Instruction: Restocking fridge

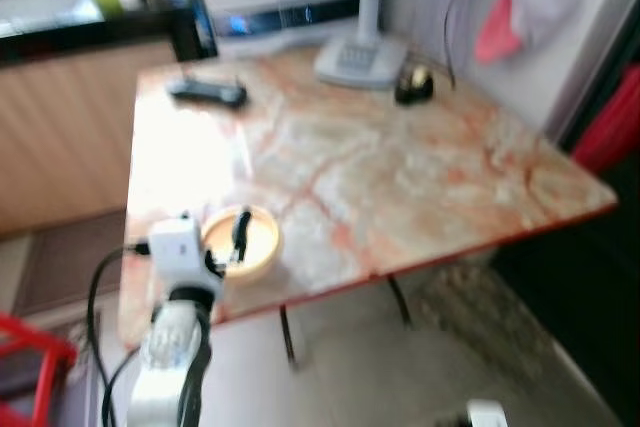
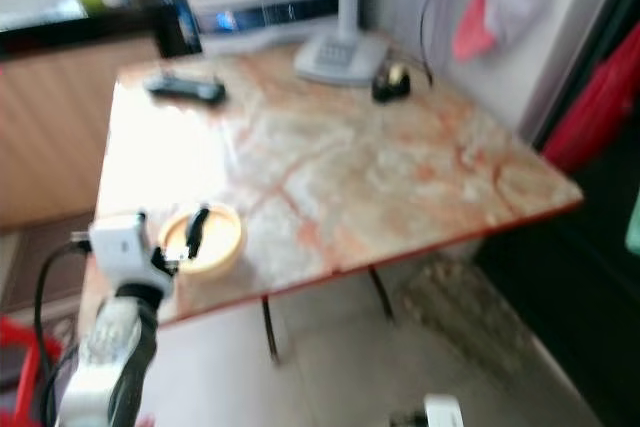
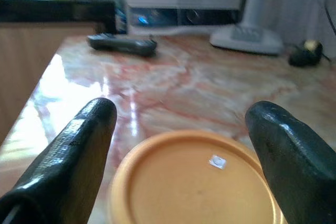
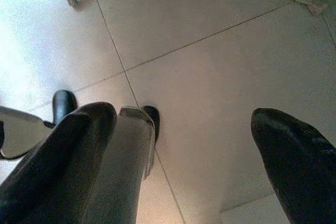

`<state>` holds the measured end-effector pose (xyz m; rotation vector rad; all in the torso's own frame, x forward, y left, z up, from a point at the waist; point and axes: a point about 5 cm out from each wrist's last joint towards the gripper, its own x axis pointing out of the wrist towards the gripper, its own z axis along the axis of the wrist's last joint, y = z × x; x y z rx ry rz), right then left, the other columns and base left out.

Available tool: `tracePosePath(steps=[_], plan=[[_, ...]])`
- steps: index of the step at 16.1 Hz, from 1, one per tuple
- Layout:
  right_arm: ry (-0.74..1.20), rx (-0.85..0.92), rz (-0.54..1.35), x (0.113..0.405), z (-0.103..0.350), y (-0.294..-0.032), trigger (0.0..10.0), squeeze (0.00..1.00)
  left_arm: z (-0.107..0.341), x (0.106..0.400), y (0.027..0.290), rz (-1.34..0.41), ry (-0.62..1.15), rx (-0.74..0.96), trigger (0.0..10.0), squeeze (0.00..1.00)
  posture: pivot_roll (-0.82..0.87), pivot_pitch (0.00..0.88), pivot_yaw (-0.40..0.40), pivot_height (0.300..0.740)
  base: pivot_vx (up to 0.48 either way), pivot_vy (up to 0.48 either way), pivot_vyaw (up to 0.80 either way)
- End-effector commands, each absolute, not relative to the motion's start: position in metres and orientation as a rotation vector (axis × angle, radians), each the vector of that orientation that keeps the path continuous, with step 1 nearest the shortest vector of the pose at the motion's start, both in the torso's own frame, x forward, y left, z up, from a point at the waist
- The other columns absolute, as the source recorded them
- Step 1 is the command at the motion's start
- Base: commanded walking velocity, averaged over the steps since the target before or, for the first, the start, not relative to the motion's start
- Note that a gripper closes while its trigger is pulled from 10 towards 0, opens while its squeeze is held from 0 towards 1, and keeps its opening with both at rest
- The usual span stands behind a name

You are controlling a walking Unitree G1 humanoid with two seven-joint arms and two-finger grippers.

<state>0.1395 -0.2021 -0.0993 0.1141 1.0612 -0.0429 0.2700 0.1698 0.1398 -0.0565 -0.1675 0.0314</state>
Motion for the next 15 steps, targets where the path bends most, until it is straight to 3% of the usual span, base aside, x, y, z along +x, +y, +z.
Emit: tracePosePath(steps=[1,7,8,9,10,12,15], plan=[[1.048,0.122,-0.031,0.144,-0.098,-0.197,10.0,0.00,0.140,0.268,0.177,0.054,-0.162,-0.047,10.0,0.00,0.06,0.059,-0.024,0.740,0.000,0.000,0.52],[1.048,0.135,-0.045,0.144,-0.099,-0.197,10.0,0.00,0.138,0.269,0.183,0.074,-0.146,-0.083,10.0,0.00,0.06,0.064,-0.026,0.740,0.000,0.000,0.00],[1.048,0.135,-0.044,0.144,-0.099,-0.197,10.0,0.00,0.137,0.270,0.185,0.082,-0.137,-0.114,10.0,0.00,0.06,0.064,-0.026,0.740,0.000,0.000,0.00],[1.047,0.135,-0.044,0.144,-0.098,-0.197,10.0,0.00,0.140,0.276,0.195,0.155,-0.118,-0.381,10.0,0.00,0.05,0.066,-0.028,0.740,0.000,0.000,0.00],[1.047,0.135,-0.045,0.145,-0.098,-0.197,10.0,0.00,0.141,0.278,0.198,0.168,-0.120,-0.443,10.0,0.00,0.05,0.066,-0.028,0.740,0.000,0.000,0.00],[1.048,0.133,-0.045,0.144,-0.098,-0.198,10.0,0.00,0.148,0.281,0.203,0.117,-0.145,-0.401,10.0,0.00,0.06,0.065,-0.030,0.740,0.000,0.000,0.00],[1.048,0.132,-0.042,0.144,-0.098,-0.198,10.0,0.00,0.147,0.283,0.209,0.122,-0.134,-0.471,10.0,0.00,0.06,0.068,-0.034,0.740,0.000,0.000,0.00]])
